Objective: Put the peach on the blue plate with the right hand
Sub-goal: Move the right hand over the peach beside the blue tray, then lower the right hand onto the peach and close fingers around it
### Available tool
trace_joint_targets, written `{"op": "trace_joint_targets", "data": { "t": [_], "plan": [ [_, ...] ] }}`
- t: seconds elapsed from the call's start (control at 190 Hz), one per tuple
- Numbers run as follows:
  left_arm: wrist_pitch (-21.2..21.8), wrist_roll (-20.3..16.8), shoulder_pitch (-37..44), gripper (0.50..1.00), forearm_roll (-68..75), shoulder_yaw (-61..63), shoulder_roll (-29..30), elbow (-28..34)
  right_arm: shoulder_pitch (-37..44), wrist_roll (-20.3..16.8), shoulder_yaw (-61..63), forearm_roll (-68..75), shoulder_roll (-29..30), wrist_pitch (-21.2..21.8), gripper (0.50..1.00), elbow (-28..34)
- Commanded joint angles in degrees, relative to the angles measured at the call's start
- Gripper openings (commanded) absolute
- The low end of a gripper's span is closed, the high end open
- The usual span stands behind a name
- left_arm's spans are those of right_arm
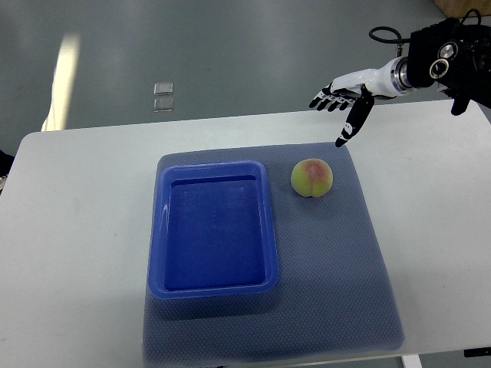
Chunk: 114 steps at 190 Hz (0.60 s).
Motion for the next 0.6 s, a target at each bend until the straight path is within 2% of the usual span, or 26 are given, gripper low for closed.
{"op": "trace_joint_targets", "data": {
  "t": [0.0,0.264,0.374,0.596],
  "plan": [
    [-0.17,-0.01,-0.03,1.000,0.13,-0.01,0.00,0.01,-0.01,-0.08,-0.79,-0.23,0.63,-0.46,0.934,0.09],
    [-0.43,-0.01,-0.03,1.000,0.13,-0.01,0.00,0.01,-3.26,0.62,-0.26,-0.31,2.39,-1.95,0.932,0.09],
    [-0.43,-0.01,-0.03,1.000,0.13,-0.01,0.00,0.10,-5.46,2.90,-0.35,-0.66,3.71,-4.15,0.932,0.09],
    [-0.52,0.08,-0.03,1.000,0.21,-0.01,0.00,0.10,-8.54,3.70,-0.61,-2.95,4.94,-6.61,0.930,0.00]
  ]
}}
